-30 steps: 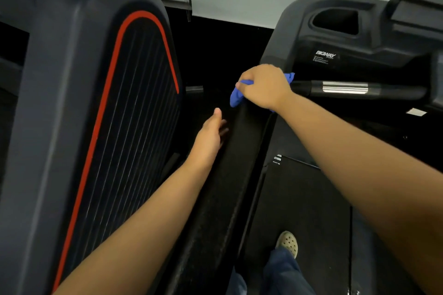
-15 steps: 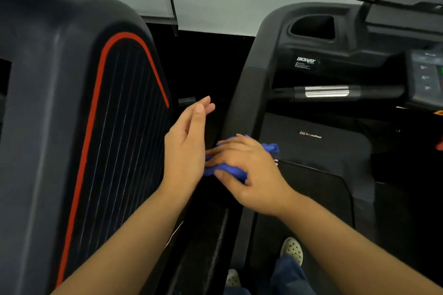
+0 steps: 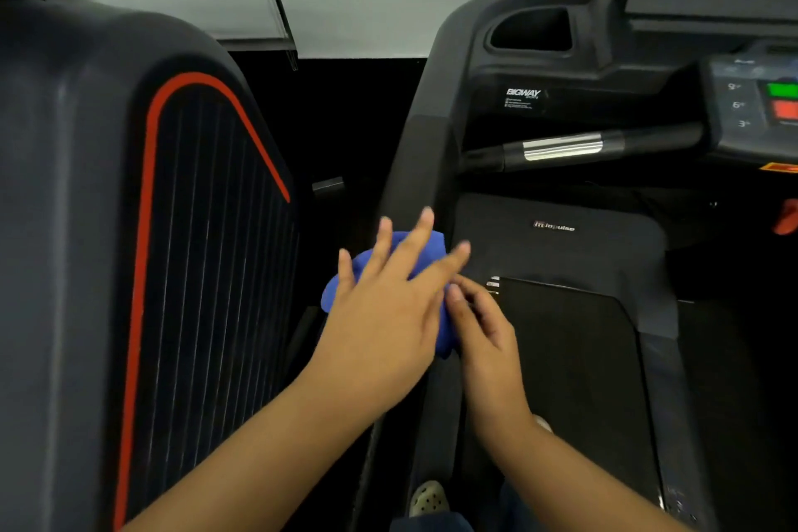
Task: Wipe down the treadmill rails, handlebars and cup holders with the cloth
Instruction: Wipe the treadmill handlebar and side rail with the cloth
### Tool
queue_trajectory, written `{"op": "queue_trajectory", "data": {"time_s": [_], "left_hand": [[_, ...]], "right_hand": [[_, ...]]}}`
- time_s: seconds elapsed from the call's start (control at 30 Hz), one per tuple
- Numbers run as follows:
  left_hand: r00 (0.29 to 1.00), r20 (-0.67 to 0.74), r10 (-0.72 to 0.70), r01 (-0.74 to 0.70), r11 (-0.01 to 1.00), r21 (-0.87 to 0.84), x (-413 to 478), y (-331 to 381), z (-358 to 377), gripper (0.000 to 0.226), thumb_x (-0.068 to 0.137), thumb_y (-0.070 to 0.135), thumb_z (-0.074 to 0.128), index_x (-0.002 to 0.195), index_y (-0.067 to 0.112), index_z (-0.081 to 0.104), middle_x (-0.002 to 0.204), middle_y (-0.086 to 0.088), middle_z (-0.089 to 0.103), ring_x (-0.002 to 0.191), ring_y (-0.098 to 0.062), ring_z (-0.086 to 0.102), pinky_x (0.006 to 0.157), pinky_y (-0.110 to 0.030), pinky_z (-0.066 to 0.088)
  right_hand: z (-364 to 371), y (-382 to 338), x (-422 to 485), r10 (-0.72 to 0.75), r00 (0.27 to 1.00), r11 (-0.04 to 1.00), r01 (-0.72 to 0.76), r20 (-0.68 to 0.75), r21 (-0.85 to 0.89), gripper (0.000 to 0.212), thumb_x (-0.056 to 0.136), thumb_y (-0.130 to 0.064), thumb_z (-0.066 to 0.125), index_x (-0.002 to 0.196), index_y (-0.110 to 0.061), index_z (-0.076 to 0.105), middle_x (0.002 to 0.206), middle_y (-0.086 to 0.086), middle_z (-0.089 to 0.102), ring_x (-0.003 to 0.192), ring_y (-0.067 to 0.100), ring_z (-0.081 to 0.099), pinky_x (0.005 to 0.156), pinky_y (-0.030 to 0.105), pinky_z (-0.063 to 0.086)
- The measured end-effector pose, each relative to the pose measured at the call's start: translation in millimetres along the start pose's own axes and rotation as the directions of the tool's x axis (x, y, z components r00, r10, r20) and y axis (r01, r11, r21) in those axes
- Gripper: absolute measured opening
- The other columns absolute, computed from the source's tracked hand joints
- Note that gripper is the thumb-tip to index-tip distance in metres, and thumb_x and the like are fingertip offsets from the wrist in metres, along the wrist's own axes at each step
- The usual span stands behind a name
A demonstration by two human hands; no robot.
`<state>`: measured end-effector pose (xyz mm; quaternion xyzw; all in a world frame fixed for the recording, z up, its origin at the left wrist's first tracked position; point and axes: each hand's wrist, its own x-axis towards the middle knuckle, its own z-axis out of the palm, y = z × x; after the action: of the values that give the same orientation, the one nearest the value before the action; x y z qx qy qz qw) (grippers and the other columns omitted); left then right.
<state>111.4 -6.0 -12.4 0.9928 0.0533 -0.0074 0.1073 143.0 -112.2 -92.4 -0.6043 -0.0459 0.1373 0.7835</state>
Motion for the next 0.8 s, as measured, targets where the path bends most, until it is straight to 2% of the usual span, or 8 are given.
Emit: {"op": "queue_trajectory", "data": {"time_s": [0.07, 0.17, 0.27, 0.33, 0.43, 0.53, 0.63, 0.8], "left_hand": [[0.992, 0.124, 0.016, -0.020, 0.999, 0.030, 3.0, -2.9, 3.9, 0.052, 0.094, 0.052, 0.033, 0.142, 0.053, 0.013, 0.155, 0.019, -0.019, 0.143, -0.020, -0.022, 0.115, -0.054, 0.000], [0.989, 0.150, 0.016, -0.022, 0.999, 0.035, 8.4, -11.3, 5.2, 0.062, 0.084, 0.062, 0.045, 0.141, 0.052, 0.022, 0.156, 0.021, -0.008, 0.145, -0.017, -0.010, 0.116, -0.047, 0.018], [0.996, 0.040, 0.075, -0.072, 0.995, -0.073, 14.2, -23.1, 3.5, 0.058, 0.080, 0.065, 0.048, 0.133, 0.042, 0.046, 0.152, 0.017, 0.024, 0.142, -0.010, 0.018, 0.108, -0.022, 0.025], [0.993, -0.085, 0.075, -0.096, 0.956, -0.276, 20.9, -31.6, -3.7, 0.052, 0.074, 0.059, 0.056, 0.116, 0.029, 0.065, 0.134, 0.008, 0.051, 0.122, -0.006, 0.046, 0.098, -0.007, 0.026], [0.962, -0.258, -0.092, -0.068, 0.831, -0.551, 44.3, -51.6, -24.0, 0.020, 0.080, 0.032, 0.070, 0.099, 0.025, 0.069, 0.099, 0.013, 0.066, 0.087, 0.015, 0.057, 0.082, 0.001, 0.036], [0.895, -0.334, -0.296, -0.020, 0.721, -0.693, 87.9, -74.3, -38.6, 0.015, 0.089, 0.034, 0.061, 0.099, 0.025, 0.068, 0.089, 0.014, 0.067, 0.080, 0.009, 0.059, 0.081, -0.011, 0.045], [0.850, -0.267, -0.454, -0.010, 0.494, -0.870, 135.8, -82.8, -35.2, 0.023, 0.093, 0.035, 0.056, 0.098, 0.017, 0.067, 0.088, 0.003, 0.067, 0.081, -0.004, 0.061, 0.076, -0.018, 0.049], [0.808, -0.014, -0.590, 0.147, 0.224, -0.963, 193.9, -88.2, 1.7, 0.032, 0.093, 0.040, 0.055, 0.075, 0.014, 0.062, 0.079, -0.002, 0.064, 0.070, -0.010, 0.060, 0.069, -0.024, 0.050]], "right_hand": [[-5.2, -6.0, 1.2, 0.067, 0.997, 0.991, -0.070, 0.032, 0.113, 0.028, 0.099, -0.017, 0.041, 0.112, -0.011, 0.065, 0.109, 0.005, 0.070, 0.105, 0.020, 0.065, 0.087, 0.031, 0.053], [-13.8, -9.0, 3.4, 0.065, 0.997, 0.985, -0.071, 0.041, 0.156, 0.035, 0.100, -0.012, 0.033, 0.113, -0.008, 0.065, 0.111, 0.004, 0.070, 0.107, 0.019, 0.064, 0.086, 0.032, 0.053], [-20.3, -4.7, 3.8, 0.053, 0.998, 0.988, -0.050, -0.020, 0.148, 0.033, 0.099, -0.009, 0.035, 0.116, -0.009, 0.063, 0.115, 0.001, 0.069, 0.111, 0.014, 0.061, 0.094, 0.028, 0.050], [-25.2, 0.3, 2.2, 0.065, 0.997, 0.993, -0.061, -0.035, 0.097, 0.034, 0.098, -0.006, 0.039, 0.119, -0.016, 0.063, 0.120, -0.003, 0.066, 0.116, 0.009, 0.057, 0.101, 0.027, 0.045], [-27.4, 6.1, -2.8, 0.024, 0.999, 0.998, -0.022, 0.036, -0.063, 0.036, 0.096, -0.007, 0.047, 0.120, -0.030, 0.060, 0.127, -0.011, 0.061, 0.122, 0.001, 0.051, 0.107, 0.027, 0.038], [-21.8, 4.2, -6.7, -0.035, 0.982, 0.969, 0.078, 0.184, -0.233, 0.043, 0.096, -0.015, 0.050, 0.128, -0.043, 0.048, 0.141, -0.022, 0.044, 0.132, -0.007, 0.034, 0.108, 0.014, 0.030], [-15.3, -1.7, -4.2, -0.024, 0.959, 0.927, 0.126, 0.282, -0.352, 0.048, 0.097, -0.030, 0.046, 0.140, -0.046, 0.029, 0.151, -0.031, 0.017, 0.137, -0.014, 0.013, 0.110, 0.011, 0.018], [-0.2, -9.8, 10.9, 0.082, 0.945, 0.893, 0.072, 0.316, -0.445, 0.065, 0.091, -0.054, 0.028, 0.145, -0.040, -0.006, 0.152, -0.028, -0.014, 0.135, -0.018, -0.013, 0.117, 0.027, -0.002]]}}
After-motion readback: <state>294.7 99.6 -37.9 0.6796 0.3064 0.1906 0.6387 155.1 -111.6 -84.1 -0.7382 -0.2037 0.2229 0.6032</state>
